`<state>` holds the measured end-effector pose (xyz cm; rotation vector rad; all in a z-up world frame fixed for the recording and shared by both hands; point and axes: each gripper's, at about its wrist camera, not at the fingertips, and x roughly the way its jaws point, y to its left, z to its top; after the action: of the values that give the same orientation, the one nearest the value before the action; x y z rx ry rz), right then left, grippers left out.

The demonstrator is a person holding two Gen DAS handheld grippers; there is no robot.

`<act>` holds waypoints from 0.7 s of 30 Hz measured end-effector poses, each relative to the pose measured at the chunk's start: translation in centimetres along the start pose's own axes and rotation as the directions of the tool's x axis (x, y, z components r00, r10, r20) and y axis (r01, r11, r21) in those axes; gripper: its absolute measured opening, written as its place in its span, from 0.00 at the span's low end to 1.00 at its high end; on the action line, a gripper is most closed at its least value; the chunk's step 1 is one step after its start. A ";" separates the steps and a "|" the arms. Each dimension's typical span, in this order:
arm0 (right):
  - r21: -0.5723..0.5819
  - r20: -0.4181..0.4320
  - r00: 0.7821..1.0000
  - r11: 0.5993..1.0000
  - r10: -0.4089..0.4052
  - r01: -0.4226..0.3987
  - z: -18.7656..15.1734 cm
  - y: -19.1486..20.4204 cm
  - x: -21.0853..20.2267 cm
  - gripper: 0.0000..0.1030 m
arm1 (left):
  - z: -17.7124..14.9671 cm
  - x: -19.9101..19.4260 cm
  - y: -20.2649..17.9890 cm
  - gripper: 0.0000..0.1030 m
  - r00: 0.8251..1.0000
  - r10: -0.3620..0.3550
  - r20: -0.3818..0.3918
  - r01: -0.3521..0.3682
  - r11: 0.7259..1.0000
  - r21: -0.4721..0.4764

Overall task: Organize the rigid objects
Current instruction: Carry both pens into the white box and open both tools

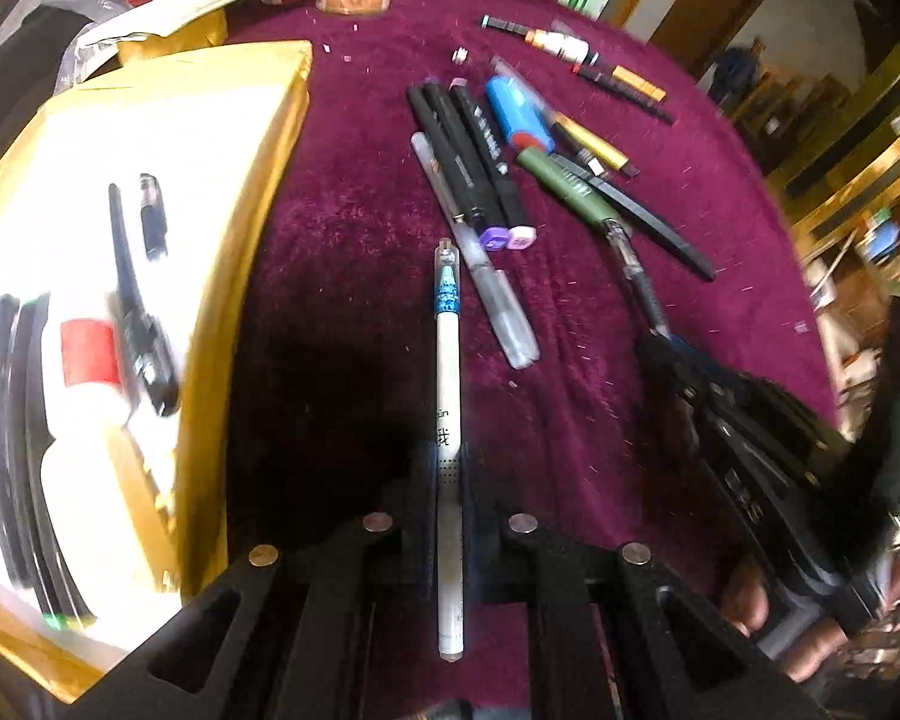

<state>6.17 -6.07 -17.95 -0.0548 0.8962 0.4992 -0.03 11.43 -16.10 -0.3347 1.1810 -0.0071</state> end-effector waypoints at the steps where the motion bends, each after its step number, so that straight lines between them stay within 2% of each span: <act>1: 0.000 0.020 1.000 1.000 0.002 -0.002 -0.1 0.0 -0.4 0.08 | -0.6 -0.9 0.4 0.06 1.000 -0.021 0.016 0.021 1.000 -0.016; 4: -0.005 0.056 0.998 0.999 0.033 -0.033 -0.2 0.2 -1.2 0.08 | -2.0 -3.3 1.8 0.06 0.996 -0.075 0.054 0.078 0.995 -0.055; 7: 0.061 0.070 0.983 0.983 0.167 -0.172 -0.4 0.4 -2.3 0.08 | -2.9 -5.9 3.4 0.06 0.992 -0.086 0.097 0.095 0.992 -0.088; 11: 0.042 0.064 0.955 0.955 0.291 -0.294 -0.3 3.7 -3.7 0.08 | -3.9 -9.8 7.2 0.06 0.982 -0.092 0.167 0.117 0.982 -0.150; 13: 0.013 0.037 0.934 0.934 0.357 -0.357 0.2 6.2 -3.9 0.08 | -4.3 -11.5 9.0 0.06 0.976 -0.079 0.204 0.118 0.976 -0.184; 17: -0.036 0.001 0.900 0.899 0.436 -0.436 1.8 10.5 -3.4 0.08 | -4.5 -13.4 13.1 0.06 0.967 -0.018 0.255 0.088 0.961 -0.264; 21: -0.087 -0.045 0.893 0.889 0.447 -0.450 3.8 14.3 -1.7 0.08 | -4.7 -13.1 16.9 0.06 0.964 0.007 0.265 0.086 0.937 -0.340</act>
<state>1.82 6.87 -11.95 0.0632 0.9091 0.9772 -12.22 28.68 -10.26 -0.6536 0.9074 0.2092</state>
